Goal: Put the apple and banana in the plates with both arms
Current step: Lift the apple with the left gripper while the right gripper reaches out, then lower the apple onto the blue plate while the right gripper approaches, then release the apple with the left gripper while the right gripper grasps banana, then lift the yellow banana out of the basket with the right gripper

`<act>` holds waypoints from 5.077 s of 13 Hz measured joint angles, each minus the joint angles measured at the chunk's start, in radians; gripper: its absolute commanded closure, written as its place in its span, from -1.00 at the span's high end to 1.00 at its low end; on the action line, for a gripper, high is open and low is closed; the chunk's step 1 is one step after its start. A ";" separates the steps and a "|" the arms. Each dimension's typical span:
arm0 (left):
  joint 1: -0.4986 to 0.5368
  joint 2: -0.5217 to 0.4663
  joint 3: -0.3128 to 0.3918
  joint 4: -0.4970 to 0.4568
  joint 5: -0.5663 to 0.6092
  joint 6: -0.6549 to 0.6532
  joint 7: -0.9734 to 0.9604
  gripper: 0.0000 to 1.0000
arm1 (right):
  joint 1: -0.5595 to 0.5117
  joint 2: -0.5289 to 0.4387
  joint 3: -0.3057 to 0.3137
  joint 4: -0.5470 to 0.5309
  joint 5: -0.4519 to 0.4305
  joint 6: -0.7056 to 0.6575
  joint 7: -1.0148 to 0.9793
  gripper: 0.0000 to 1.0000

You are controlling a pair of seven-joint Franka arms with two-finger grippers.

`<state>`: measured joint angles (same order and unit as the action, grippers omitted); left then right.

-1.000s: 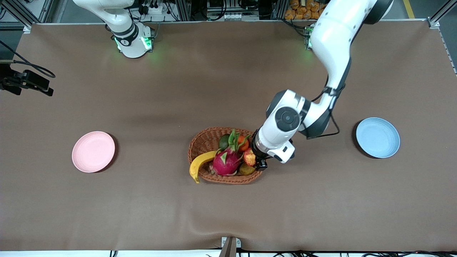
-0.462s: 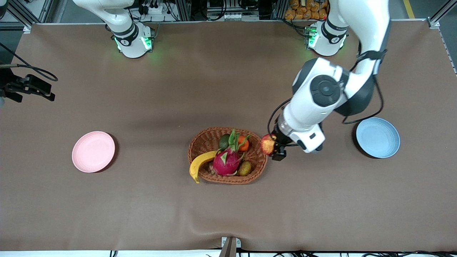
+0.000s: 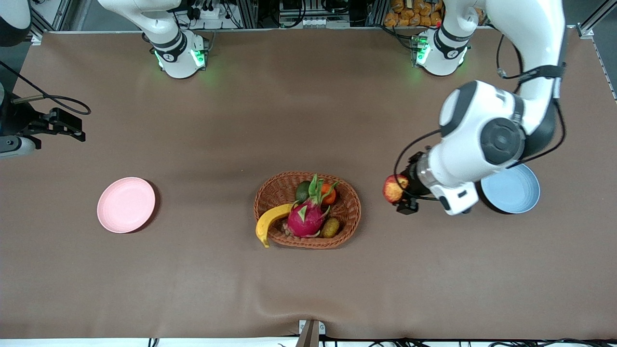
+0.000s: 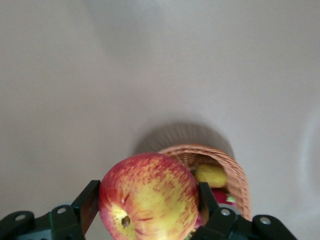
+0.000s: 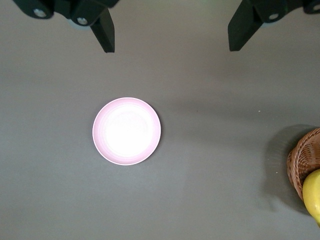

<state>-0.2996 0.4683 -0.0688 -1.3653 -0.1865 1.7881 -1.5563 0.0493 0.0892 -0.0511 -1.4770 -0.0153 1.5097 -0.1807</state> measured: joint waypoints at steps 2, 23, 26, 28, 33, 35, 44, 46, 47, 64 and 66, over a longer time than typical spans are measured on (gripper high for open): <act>0.038 0.000 0.000 -0.001 -0.022 -0.047 0.075 -1.00 | 0.000 0.000 0.000 0.001 0.000 0.002 0.026 1.00; 0.345 0.048 0.006 -0.358 0.286 0.014 0.806 -1.00 | 0.296 0.314 0.002 0.001 -0.035 0.408 0.565 1.00; 0.398 0.049 0.010 -0.378 0.334 0.014 0.963 -1.00 | 0.299 0.318 0.002 0.001 -0.049 0.413 0.567 1.00; 0.452 0.052 0.011 -0.382 0.341 0.014 1.066 -1.00 | 0.300 0.318 0.002 0.001 -0.050 0.414 0.567 1.00; 0.483 0.094 0.008 -0.384 0.441 0.018 1.127 -1.00 | 0.307 0.348 0.002 0.000 -0.050 0.468 0.606 1.00; 0.482 0.108 0.005 -0.383 0.479 0.034 1.128 -1.00 | 0.336 0.401 0.002 -0.001 -0.050 0.539 0.686 1.00; 0.512 0.167 0.008 -0.381 0.584 0.136 1.171 0.28 | 0.446 0.606 0.001 0.080 -0.051 0.775 1.244 1.00; 0.510 0.180 0.008 -0.369 0.588 0.136 1.171 1.00 | 0.458 0.640 0.000 0.109 -0.052 0.791 1.329 1.00; 0.510 0.180 0.007 -0.363 0.588 0.138 1.171 1.00 | 0.458 0.657 -0.001 0.128 -0.052 0.795 1.349 1.00; 0.499 -0.255 -0.214 0.009 0.286 -0.282 1.240 1.00 | 0.531 0.754 -0.012 0.171 -0.139 0.781 1.396 -0.06; 0.501 -0.315 -0.213 0.008 0.284 -0.288 1.252 1.00 | 0.531 0.754 -0.012 0.172 -0.143 0.772 1.396 -0.67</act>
<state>0.2012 0.1535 -0.2822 -1.3573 0.0973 1.5004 -0.3039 0.5802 0.8432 -0.0628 -1.3055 -0.1585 2.2820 1.2152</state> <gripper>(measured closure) 0.000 0.493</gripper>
